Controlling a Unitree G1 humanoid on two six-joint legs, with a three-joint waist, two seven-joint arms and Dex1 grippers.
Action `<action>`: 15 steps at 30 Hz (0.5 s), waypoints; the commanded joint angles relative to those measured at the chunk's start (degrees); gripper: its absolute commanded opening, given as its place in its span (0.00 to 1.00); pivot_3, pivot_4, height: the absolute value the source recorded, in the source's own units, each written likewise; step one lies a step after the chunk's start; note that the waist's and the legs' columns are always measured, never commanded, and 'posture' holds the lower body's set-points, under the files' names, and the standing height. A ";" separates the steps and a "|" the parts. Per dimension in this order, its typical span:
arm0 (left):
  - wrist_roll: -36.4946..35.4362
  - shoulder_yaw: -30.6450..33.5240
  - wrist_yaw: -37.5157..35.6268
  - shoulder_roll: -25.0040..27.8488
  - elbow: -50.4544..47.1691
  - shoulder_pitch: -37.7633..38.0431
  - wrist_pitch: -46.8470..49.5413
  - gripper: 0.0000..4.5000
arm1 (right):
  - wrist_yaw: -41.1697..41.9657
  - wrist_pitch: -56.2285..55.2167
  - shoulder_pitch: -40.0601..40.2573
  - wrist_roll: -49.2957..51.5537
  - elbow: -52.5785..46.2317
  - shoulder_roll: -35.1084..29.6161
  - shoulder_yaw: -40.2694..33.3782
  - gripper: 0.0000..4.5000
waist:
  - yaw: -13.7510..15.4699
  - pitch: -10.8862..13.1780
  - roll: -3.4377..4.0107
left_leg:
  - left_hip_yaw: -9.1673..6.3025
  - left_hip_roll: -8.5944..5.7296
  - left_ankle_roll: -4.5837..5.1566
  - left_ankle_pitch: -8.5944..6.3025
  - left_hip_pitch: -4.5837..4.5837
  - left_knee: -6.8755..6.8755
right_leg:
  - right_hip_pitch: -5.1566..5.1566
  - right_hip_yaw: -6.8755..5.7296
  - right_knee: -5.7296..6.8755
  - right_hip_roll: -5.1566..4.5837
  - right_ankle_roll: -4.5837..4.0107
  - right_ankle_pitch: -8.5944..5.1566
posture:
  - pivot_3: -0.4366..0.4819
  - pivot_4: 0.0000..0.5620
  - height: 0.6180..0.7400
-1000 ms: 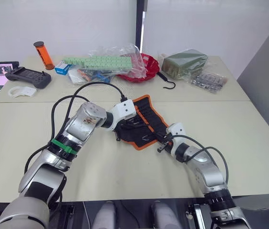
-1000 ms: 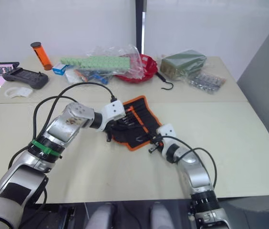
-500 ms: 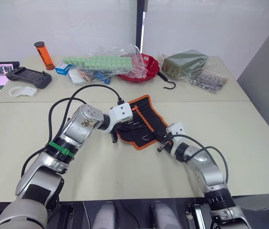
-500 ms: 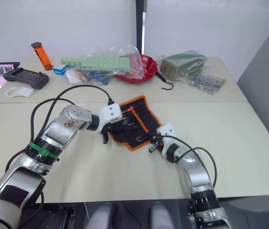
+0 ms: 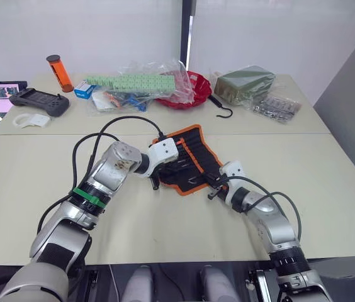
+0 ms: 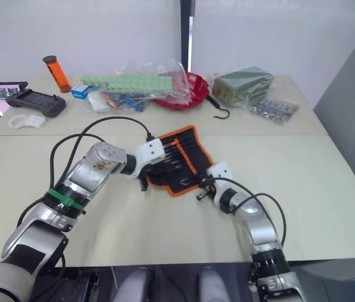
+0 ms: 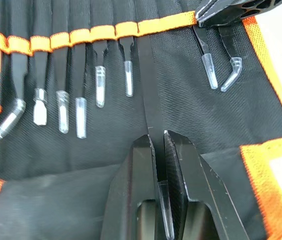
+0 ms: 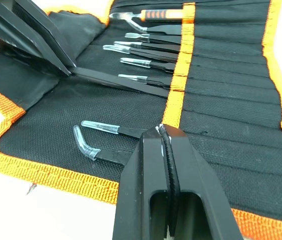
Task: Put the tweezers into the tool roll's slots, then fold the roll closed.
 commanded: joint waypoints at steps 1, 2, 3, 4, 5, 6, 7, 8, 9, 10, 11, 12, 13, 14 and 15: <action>0.30 1.36 1.00 -1.33 -0.28 -0.69 -0.57 0.01 | -0.92 1.98 1.12 -1.83 2.50 -0.60 0.50 0.00 | -0.10 0.00 0.00 | 0.00 0.00 0.00 0.00 0.00 0.00 | 0.00 0.00 0.00 0.00 0.00 0.00 | 0.48 0.27 1.00; 0.30 1.28 0.82 -1.57 -0.43 -0.57 -0.60 0.01 | -0.97 2.01 1.15 -1.83 2.48 -0.62 0.51 0.00 | -0.15 0.00 0.00 | 0.00 0.00 0.00 0.00 0.01 -0.01 | -0.01 0.00 0.00 0.00 0.00 0.00 | 0.48 0.27 1.00; 0.33 1.23 0.68 -1.72 -0.55 -0.49 -0.59 0.01 | -1.00 2.03 1.18 -1.83 2.45 -0.65 0.52 0.00 | -0.22 0.00 0.00 | 0.00 0.01 0.00 0.00 0.01 -0.03 | -0.01 0.00 0.00 0.00 0.00 0.00 | 0.48 0.27 1.00; 0.42 0.98 0.30 -1.70 -0.69 -0.41 -0.68 0.01 | -1.01 2.04 1.27 -1.83 2.39 -0.70 0.56 0.00 | -0.25 0.00 0.00 | -0.01 0.01 0.00 0.00 0.01 -0.04 | -0.01 0.00 0.00 0.00 0.00 0.00 | 0.48 0.27 1.00; 0.64 0.78 0.17 -1.60 -0.73 -0.34 -0.87 0.01 | -1.02 2.03 1.35 -1.84 2.35 -0.74 0.59 0.00 | -0.25 0.00 0.00 | -0.01 0.01 0.00 0.00 0.01 -0.04 | -0.01 0.00 0.00 0.00 -0.01 0.00 | 0.48 0.27 1.00; 0.84 0.77 0.31 -1.58 -0.63 -0.34 -1.09 0.01 | -1.03 2.02 1.41 -1.86 2.32 -0.77 0.60 0.00 | -0.24 0.00 0.00 | -0.01 0.01 0.00 0.00 0.00 -0.04 | -0.01 0.00 0.00 0.00 -0.01 0.01 | 0.48 0.27 1.00; 0.91 0.97 0.55 -1.70 -0.35 -0.45 -1.28 0.01 | -1.05 2.01 1.44 -1.88 2.32 -0.79 0.61 0.00 | -0.24 0.00 0.00 | -0.01 0.00 0.00 0.00 0.00 -0.04 | -0.01 0.00 -0.01 0.00 -0.01 0.01 | 0.48 0.27 1.00; 0.94 1.16 0.76 -1.81 -0.16 -0.51 -1.39 0.01 | -1.06 2.00 1.46 -1.89 2.33 -0.80 0.62 0.00 | -0.23 0.00 0.00 | 0.00 0.00 0.00 0.00 0.00 -0.04 | -0.01 0.00 -0.01 0.00 -0.01 0.01 | 0.48 0.27 1.00; 1.09 1.29 0.98 -1.97 0.40 -0.76 -1.75 0.01 | -1.07 2.01 1.47 -1.89 2.31 -0.80 0.62 0.00 | -0.23 0.00 0.00 | 0.00 0.01 0.00 0.00 0.01 -0.04 | -0.01 0.00 -0.01 0.00 -0.01 0.01 | 0.48 0.27 1.00; 1.33 1.54 1.69 -2.47 1.43 -1.19 -2.38 0.01 | -1.10 1.98 1.48 -1.92 2.32 -0.78 0.65 0.00 | -0.22 0.00 0.00 | 0.00 0.01 0.00 0.00 0.01 -0.04 | -0.01 0.00 -0.01 0.00 -0.01 0.01 | 0.48 0.27 1.00; 1.55 1.72 2.19 -2.84 2.15 -1.47 -2.85 0.01 | -1.12 1.95 1.51 -1.94 2.32 -0.76 0.67 0.00 | -0.20 0.00 0.00 | -0.01 0.01 0.00 0.00 0.01 -0.04 | -0.01 0.00 0.00 0.00 -0.01 0.01 | 0.48 0.27 1.00; 2.01 1.62 2.88 -3.54 3.21 -1.98 -3.97 0.01 | -1.11 1.91 1.54 -2.00 2.33 -0.79 0.73 0.00 | -0.18 0.00 0.00 | -0.01 0.01 0.00 0.00 0.01 -0.03 | -0.01 0.00 -0.01 0.00 -0.01 0.00 | 0.48 0.27 1.00; 2.34 1.40 3.07 -4.06 4.03 -2.41 -4.93 0.01 | -1.10 1.88 1.56 -2.06 2.33 -0.82 0.79 0.00 | -0.11 0.00 0.00 | -0.01 0.00 0.00 0.00 0.00 -0.03 | -0.01 0.00 -0.01 0.00 -0.01 0.01 | 0.48 0.27 1.00; 2.49 1.23 2.82 -4.44 4.68 -2.75 -5.52 0.01 | -1.08 1.87 1.59 -2.10 2.30 -0.85 0.85 0.00 | -0.11 0.00 0.00 | -0.01 0.00 0.00 0.00 0.00 -0.02 | 0.00 0.00 -0.01 0.00 -0.01 0.01 | 0.48 0.27 1.00; 2.61 1.29 2.74 -4.85 5.37 -3.13 -6.01 0.01 | -1.10 1.89 1.63 -2.13 2.21 -0.87 0.90 0.00 | -0.13 0.00 0.00 | -0.01 0.00 0.00 0.00 0.00 -0.02 | -0.01 0.00 -0.01 0.00 0.00 0.01 | 0.48 0.27 1.00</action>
